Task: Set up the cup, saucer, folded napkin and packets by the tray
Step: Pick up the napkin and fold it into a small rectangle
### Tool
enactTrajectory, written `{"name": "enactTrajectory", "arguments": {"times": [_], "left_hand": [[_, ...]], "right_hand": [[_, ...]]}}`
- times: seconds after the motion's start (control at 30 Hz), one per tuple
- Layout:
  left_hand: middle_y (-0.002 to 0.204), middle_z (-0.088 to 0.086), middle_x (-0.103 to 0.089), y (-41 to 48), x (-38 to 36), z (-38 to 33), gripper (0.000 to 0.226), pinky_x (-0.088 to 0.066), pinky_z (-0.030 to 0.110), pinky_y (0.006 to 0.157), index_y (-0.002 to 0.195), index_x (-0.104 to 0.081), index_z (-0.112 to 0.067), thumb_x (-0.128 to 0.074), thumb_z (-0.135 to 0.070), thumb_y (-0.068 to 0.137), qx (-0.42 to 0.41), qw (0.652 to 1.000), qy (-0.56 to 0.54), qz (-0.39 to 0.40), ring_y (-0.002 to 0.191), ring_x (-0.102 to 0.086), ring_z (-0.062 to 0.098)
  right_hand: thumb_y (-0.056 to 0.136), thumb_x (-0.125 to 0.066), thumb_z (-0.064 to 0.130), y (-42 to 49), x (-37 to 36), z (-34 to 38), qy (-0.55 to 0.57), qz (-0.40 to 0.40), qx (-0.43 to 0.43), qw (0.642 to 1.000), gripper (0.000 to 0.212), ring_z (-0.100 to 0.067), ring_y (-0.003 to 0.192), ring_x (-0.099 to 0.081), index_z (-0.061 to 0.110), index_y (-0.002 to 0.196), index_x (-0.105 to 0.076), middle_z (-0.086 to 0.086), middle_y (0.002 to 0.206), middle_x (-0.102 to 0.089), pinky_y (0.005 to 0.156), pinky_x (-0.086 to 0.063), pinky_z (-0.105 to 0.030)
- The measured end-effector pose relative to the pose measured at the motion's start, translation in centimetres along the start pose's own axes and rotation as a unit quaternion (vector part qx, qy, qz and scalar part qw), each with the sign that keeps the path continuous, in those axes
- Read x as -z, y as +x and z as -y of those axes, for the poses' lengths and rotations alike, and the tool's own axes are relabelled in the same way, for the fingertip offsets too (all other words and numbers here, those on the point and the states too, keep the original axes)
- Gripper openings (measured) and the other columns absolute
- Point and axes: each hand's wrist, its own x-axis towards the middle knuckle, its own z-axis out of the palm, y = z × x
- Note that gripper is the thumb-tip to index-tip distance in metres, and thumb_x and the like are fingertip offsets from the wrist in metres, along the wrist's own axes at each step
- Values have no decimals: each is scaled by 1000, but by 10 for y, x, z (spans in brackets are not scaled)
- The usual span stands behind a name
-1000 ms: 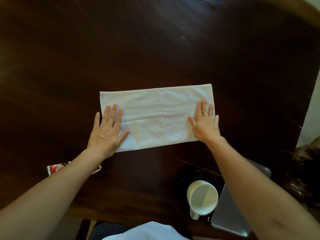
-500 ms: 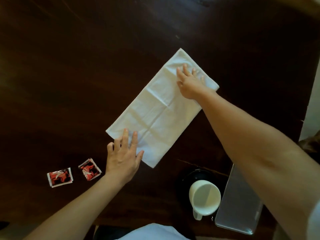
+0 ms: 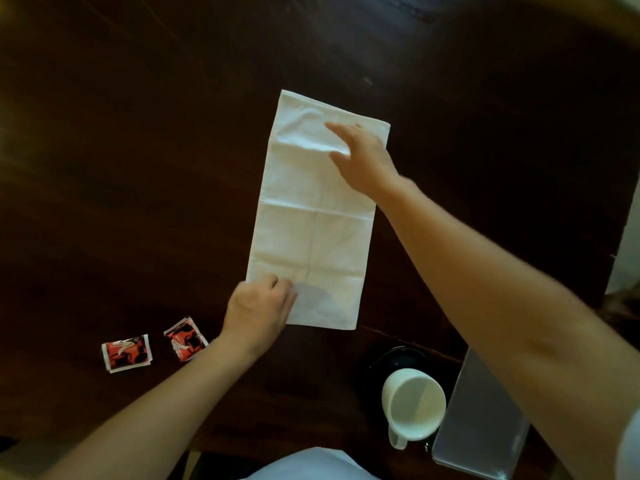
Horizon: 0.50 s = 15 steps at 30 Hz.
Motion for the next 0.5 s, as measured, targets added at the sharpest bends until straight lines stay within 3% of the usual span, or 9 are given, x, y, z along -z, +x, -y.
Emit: {"name": "enactTrajectory", "arguments": {"times": [0.1, 0.23, 0.5], "left_hand": [[100, 9, -71, 37, 21, 11, 26, -57, 41, 67, 117, -71, -13, -63, -25, 95, 38, 996, -67, -44, 76, -67, 29], [114, 14, -60, 80, 45, 25, 39, -54, 42, 74, 134, -61, -12, -64, -18, 96, 64, 991, -92, -76, 92, -62, 32], [101, 10, -56, 104, 53, 47, 30, -55, 46, 75, 127, -64, -14, -63, -18, 97, 97, 987, -109, -60, 85, -60, 31]], "right_hand": [[96, -64, 22, -64, -14, -23, 27, -70, -65, 995, 40, -25, 123, -48, 21, 136, -61, -4, 133, -59, 107, -39, -34], [91, -71, 22, -122, -41, -38, 66, -67, -144, 985, 38, -12, 104, -45, 20, 129, -67, 3, 108, -52, 92, -41, -24], [90, -73, 20, -125, -59, -46, 97, -129, -209, 964, 40, -11, 88, -55, 23, 129, -66, 5, 100, -54, 80, -55, -31]]}}
